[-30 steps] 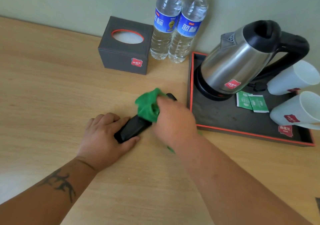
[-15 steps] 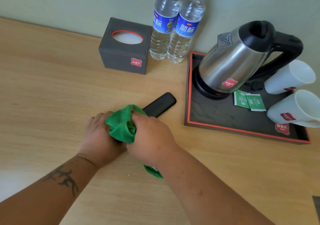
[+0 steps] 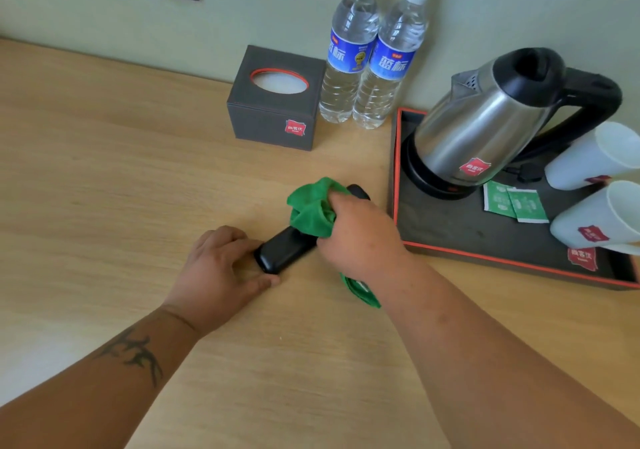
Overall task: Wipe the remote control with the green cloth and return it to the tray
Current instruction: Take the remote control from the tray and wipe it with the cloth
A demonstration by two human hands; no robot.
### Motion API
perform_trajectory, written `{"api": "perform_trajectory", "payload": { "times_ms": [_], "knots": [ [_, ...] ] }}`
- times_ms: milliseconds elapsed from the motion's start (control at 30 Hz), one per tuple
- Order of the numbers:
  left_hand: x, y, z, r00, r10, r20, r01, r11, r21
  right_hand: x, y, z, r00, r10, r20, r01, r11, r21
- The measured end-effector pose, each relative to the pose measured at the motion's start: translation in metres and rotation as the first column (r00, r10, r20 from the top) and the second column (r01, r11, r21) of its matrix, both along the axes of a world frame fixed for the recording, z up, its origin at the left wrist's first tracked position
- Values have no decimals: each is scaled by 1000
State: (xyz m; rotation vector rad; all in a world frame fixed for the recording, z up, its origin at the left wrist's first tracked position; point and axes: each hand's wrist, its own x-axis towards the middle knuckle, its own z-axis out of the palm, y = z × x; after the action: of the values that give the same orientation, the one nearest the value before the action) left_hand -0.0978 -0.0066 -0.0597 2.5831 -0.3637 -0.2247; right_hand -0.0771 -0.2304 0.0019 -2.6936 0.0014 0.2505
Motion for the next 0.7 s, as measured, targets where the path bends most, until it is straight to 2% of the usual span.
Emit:
{"api": "perform_trajectory", "payload": {
  "times_ms": [167,233,267,367,433,600,667,700],
  "knots": [
    [2,-1,-3,999,24,24,-23,999,-32,-27,34,-1,986,167,-5,-165,980,108],
    [1,-2,-1,1000,3,31,-3,1000,0,-36,46,0,982,173,-72,-153,963,222],
    [1,-3,0,999,-19,33,18,1000,22,-39,48,1,979,146,-142,-93,941,325],
    [3,-6,8,999,-33,-7,33,999,23,-46,35,4,935,25,-354,215,754,620],
    [7,-15,13,998,-53,-40,53,999,9,-55,19,5,920,-78,-384,339,651,679],
    [28,-52,19,984,-173,-33,176,980,94,-77,-22,11,865,-338,-371,498,482,721],
    [32,-56,23,993,-97,-68,100,994,47,-82,-39,14,821,-451,-352,521,338,783],
    [32,-56,28,990,-31,-136,30,1000,-7,-82,-46,16,790,-498,-357,519,232,823]
  ]
}}
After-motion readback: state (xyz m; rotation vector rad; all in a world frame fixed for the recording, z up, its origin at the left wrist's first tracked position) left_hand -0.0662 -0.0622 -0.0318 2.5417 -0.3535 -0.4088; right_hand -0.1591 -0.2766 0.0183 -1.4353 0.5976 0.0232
